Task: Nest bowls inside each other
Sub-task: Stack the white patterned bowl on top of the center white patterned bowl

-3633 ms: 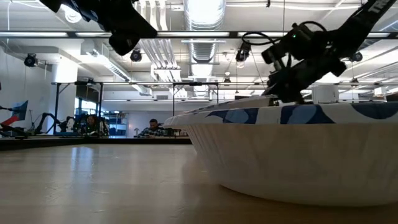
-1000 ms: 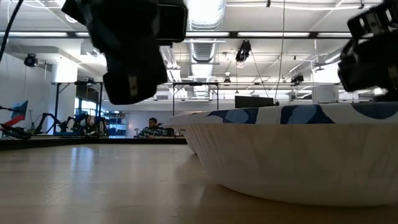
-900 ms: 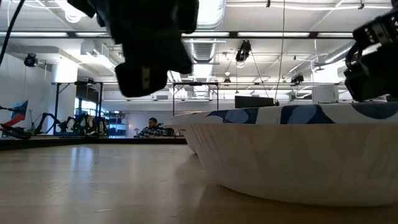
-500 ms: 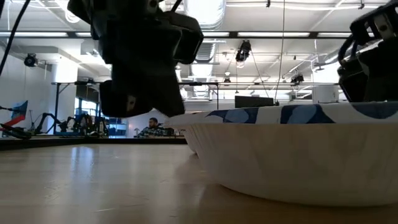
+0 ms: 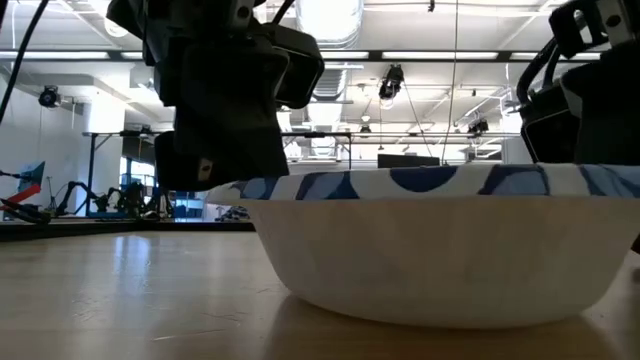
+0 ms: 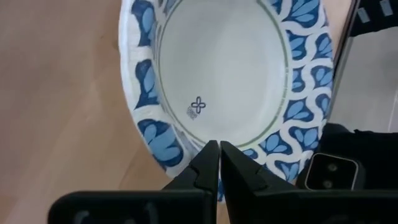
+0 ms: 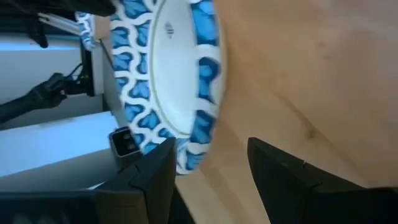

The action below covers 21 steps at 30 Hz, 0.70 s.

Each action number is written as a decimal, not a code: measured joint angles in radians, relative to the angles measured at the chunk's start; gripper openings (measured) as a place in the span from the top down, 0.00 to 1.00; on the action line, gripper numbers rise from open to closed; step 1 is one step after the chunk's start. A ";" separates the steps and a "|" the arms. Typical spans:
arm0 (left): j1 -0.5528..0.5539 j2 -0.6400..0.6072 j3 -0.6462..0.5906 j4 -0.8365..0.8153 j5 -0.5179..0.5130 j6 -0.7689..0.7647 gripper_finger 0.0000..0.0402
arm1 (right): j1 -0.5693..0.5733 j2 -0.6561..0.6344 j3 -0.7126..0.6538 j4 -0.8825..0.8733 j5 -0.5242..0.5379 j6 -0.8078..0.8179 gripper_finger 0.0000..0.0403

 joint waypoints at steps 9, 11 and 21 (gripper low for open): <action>-0.003 0.000 -0.010 -0.026 0.000 0.004 1.00 | -0.008 -0.075 -0.013 -0.030 0.027 -0.035 0.52; -0.003 0.000 -0.019 -0.024 0.000 0.004 1.00 | -0.011 -0.071 -0.013 -0.024 0.027 -0.031 0.52; -0.001 0.000 -0.040 -0.026 -0.001 0.008 1.00 | -0.039 -0.053 0.047 -0.026 0.028 -0.060 0.52</action>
